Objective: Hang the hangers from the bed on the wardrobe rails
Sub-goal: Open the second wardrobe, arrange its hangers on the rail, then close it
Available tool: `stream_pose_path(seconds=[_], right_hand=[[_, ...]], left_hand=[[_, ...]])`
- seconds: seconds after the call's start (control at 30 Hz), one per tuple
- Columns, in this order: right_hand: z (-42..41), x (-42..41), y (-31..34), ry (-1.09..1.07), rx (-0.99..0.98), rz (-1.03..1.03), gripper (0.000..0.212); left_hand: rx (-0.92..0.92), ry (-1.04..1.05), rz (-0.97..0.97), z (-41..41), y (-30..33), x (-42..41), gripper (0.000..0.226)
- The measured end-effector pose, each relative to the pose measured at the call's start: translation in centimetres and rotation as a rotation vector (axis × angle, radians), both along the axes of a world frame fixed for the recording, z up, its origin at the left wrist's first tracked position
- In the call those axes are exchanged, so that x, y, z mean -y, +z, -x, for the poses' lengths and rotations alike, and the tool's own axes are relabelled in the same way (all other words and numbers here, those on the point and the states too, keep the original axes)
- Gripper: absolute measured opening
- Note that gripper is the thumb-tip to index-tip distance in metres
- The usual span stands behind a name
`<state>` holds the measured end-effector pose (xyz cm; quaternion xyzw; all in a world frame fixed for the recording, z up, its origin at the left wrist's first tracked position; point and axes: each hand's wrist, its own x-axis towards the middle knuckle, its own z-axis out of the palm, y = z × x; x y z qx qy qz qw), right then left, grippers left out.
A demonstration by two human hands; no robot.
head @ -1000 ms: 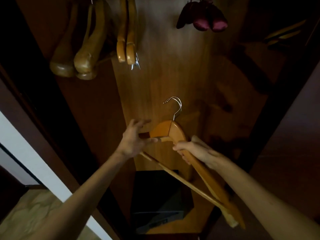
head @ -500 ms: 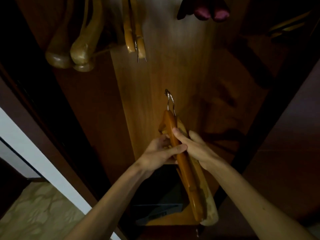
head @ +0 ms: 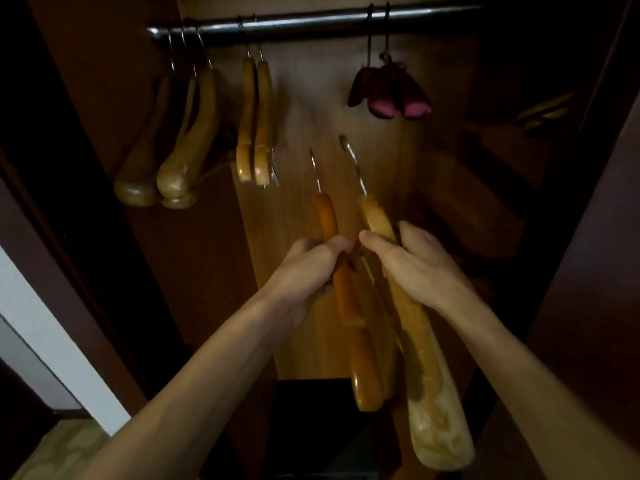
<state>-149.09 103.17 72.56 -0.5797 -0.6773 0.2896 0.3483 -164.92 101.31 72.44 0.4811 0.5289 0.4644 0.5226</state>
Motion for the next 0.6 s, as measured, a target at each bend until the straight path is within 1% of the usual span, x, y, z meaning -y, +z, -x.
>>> stream_pose_path(seconds=[0.07,0.2,0.27,0.4,0.5,0.6], right_hand=[[0.2,-0.2,2.9,0.008,0.001,-0.084,0.034],[1.4,-1.2,7.9,0.032,0.008,-0.171,0.033],[2.4,-2.1,10.0,0.051,0.004,-0.188,0.035],[4.8,-4.1,13.9,0.089,0.077,-0.226,0.031],[6.5,-6.4,16.4,0.049,0.080,-0.258,0.047],[8.0,-9.2,18.2,0.003,0.028,-0.249,0.046]], left_hand=[[0.010,0.044,-0.055,0.0,2.8,-1.0,0.051],[-0.066,0.123,-0.170,1.1,8.4,-3.6,0.053],[-0.087,0.172,-0.213,1.8,10.6,-4.8,0.046],[-0.093,0.170,-0.216,3.2,14.8,-7.2,0.017],[-0.087,0.150,-0.185,4.2,17.1,-9.7,0.013],[-0.064,0.126,-0.194,4.6,18.4,-11.7,0.013]])
